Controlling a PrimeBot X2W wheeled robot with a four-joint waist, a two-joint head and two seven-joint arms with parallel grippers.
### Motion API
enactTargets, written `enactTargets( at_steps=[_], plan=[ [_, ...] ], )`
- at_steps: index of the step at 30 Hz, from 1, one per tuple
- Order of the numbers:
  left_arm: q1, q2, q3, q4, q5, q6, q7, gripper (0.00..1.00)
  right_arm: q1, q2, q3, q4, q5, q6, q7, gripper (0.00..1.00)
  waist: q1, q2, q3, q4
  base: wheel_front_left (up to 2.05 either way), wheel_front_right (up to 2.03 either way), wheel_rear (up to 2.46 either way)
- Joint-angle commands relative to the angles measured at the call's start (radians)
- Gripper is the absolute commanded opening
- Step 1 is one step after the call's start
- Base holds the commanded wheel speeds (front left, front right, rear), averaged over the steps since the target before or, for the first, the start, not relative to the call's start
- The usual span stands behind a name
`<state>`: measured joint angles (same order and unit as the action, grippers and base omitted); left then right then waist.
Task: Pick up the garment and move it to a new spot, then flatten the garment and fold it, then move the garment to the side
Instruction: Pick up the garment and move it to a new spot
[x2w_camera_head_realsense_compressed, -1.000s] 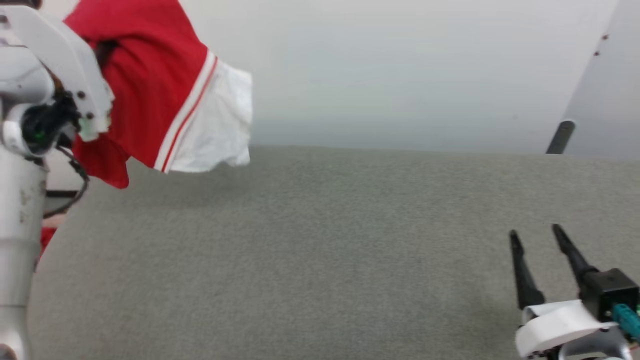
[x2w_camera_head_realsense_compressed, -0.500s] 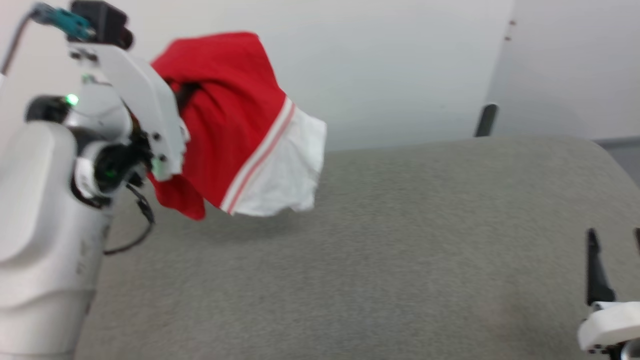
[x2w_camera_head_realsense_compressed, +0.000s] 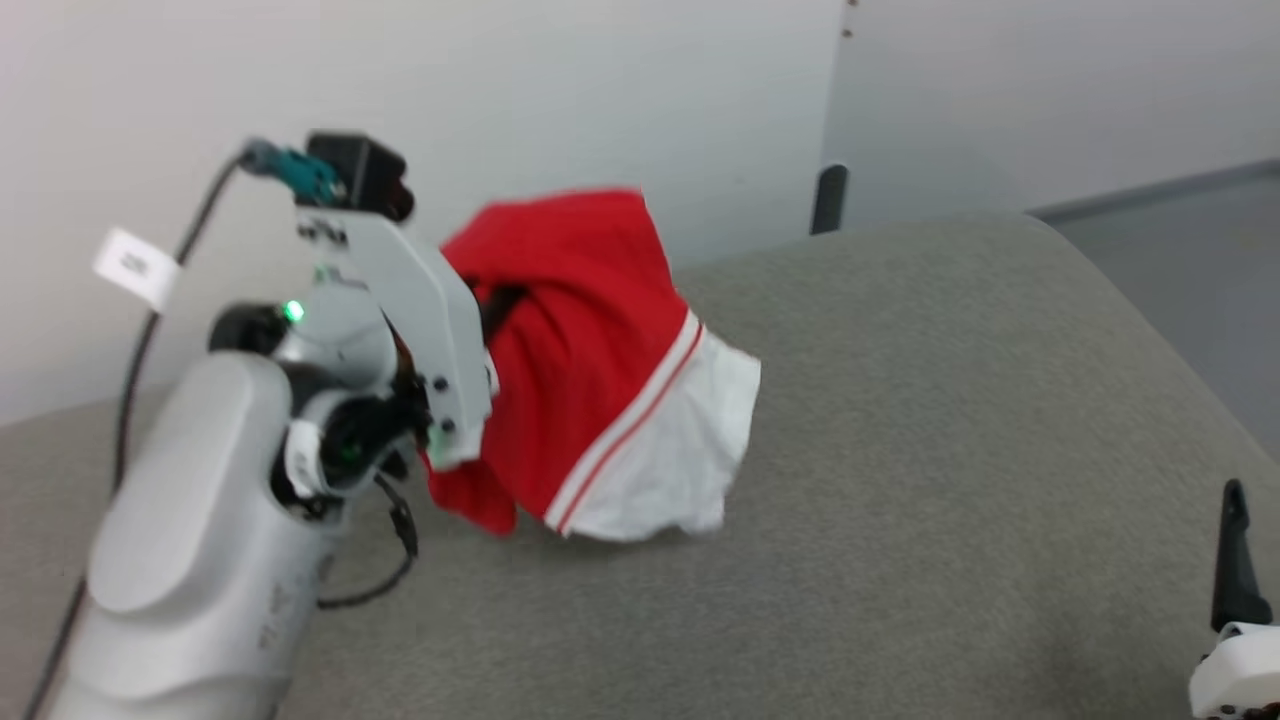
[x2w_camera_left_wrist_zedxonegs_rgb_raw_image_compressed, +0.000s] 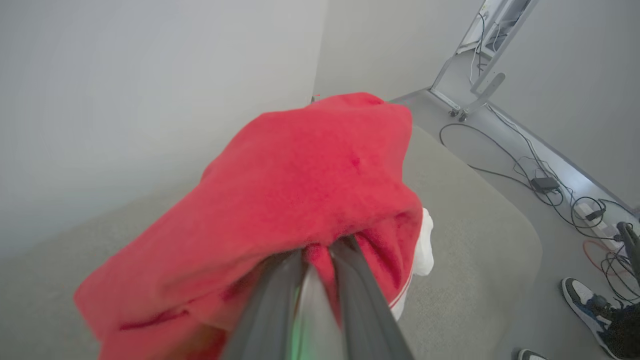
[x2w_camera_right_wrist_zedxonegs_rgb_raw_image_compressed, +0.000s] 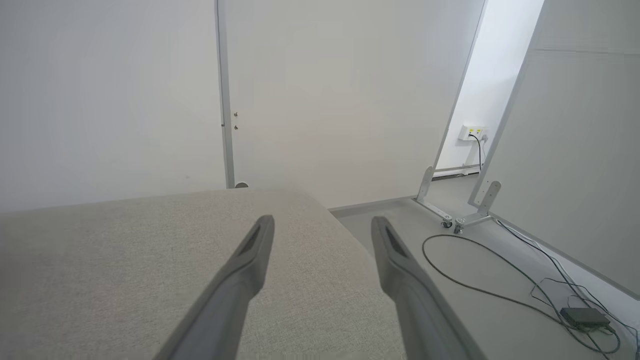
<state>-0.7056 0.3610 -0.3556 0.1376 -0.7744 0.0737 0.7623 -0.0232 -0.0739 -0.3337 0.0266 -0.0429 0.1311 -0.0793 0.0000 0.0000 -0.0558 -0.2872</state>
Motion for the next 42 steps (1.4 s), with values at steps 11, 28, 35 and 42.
enactTargets(
  at_steps=[11,28,35,42],
  plan=[
    [0.088,-0.013,-0.064,0.150,0.017,-0.031,-0.022,0.00,-0.037,0.017,0.040,0.063,0.005,-0.001,-0.047,1.00,0.0000,0.0000,0.091,-0.077,0.00,0.00,0.00],
    [0.049,-0.057,-0.125,0.390,-0.010,-0.108,0.016,1.00,-0.056,0.019,0.084,0.104,-0.014,-0.001,-0.066,1.00,0.0000,0.0000,0.067,-0.011,0.00,0.00,0.00],
    [0.044,-0.045,-0.103,0.344,-0.010,-0.127,-0.046,1.00,-0.043,-0.004,0.116,0.091,-0.006,-0.001,-0.064,1.00,0.0000,0.0000,0.027,0.060,0.00,0.00,0.00],
    [0.107,0.003,-0.049,0.231,0.004,-0.159,-0.241,1.00,-0.029,-0.025,0.153,0.077,0.004,-0.001,-0.070,1.00,0.0000,0.0000,-0.014,0.156,0.00,0.00,0.00]
  ],
)
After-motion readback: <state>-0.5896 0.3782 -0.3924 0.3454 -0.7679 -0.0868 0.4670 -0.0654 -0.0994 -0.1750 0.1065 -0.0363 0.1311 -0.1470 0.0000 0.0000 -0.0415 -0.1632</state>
